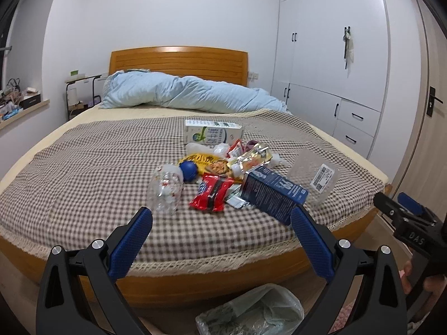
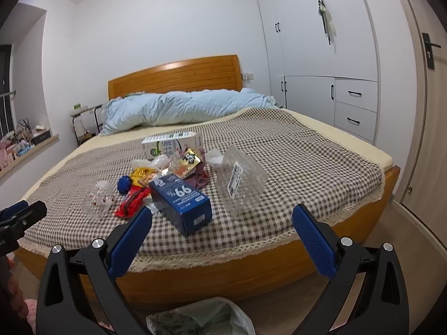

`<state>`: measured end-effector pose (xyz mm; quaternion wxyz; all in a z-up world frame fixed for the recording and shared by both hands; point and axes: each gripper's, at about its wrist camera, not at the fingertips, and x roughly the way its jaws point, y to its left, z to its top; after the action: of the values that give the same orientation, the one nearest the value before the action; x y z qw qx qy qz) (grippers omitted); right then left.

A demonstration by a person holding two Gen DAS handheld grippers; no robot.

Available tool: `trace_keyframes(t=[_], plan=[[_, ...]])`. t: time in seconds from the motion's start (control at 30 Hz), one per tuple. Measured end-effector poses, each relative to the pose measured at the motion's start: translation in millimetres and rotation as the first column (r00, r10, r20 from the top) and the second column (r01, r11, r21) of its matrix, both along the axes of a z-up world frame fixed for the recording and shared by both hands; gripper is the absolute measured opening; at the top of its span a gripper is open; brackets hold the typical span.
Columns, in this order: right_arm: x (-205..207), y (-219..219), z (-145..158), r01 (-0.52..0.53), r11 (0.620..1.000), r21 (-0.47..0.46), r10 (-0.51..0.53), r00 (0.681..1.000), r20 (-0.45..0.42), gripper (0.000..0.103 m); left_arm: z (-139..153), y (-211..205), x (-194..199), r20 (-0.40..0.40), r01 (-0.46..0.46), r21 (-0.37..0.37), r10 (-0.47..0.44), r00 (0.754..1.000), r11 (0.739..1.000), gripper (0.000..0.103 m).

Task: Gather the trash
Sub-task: 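Grasp the clear plastic clamshell box with the right gripper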

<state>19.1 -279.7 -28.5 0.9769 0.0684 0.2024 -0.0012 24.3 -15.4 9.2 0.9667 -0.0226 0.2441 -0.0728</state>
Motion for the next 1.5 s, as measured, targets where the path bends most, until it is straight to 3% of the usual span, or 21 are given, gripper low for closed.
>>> trace_keyframes(t=[0.27,0.47,0.8,0.9,1.13,1.5], plan=[[33,-11,-11,0.007,1.0,-0.004,-0.007,1.0,0.008,0.097,1,-15,19,0.039,0.023,0.018,-0.023,0.999,1.0,0.096],[62,-17,-12,0.006,0.999,-0.042,-0.005,0.999,0.042,0.097,-1,-20,39,0.059,0.093,-0.073,-0.088,0.994,0.993,0.096],[100,-39,-36,0.031,1.0,0.001,-0.031,0.997,0.071,0.097,-11,-28,74,0.027,0.017,-0.055,-0.015,1.0,0.998,0.096],[113,-44,-46,0.019,1.0,-0.014,-0.019,0.999,0.032,0.097,-16,-27,83,0.009,0.004,-0.06,-0.003,1.0,0.998,0.096],[143,-51,-59,-0.026,0.996,0.084,0.035,0.995,-0.098,0.097,-19,-29,109,-0.014,-0.005,-0.064,0.004,1.0,0.998,0.096],[177,-66,-76,0.081,0.977,0.197,-0.031,0.97,-0.243,0.097,-22,-44,138,-0.041,0.026,-0.024,-0.027,0.999,0.999,0.096]])
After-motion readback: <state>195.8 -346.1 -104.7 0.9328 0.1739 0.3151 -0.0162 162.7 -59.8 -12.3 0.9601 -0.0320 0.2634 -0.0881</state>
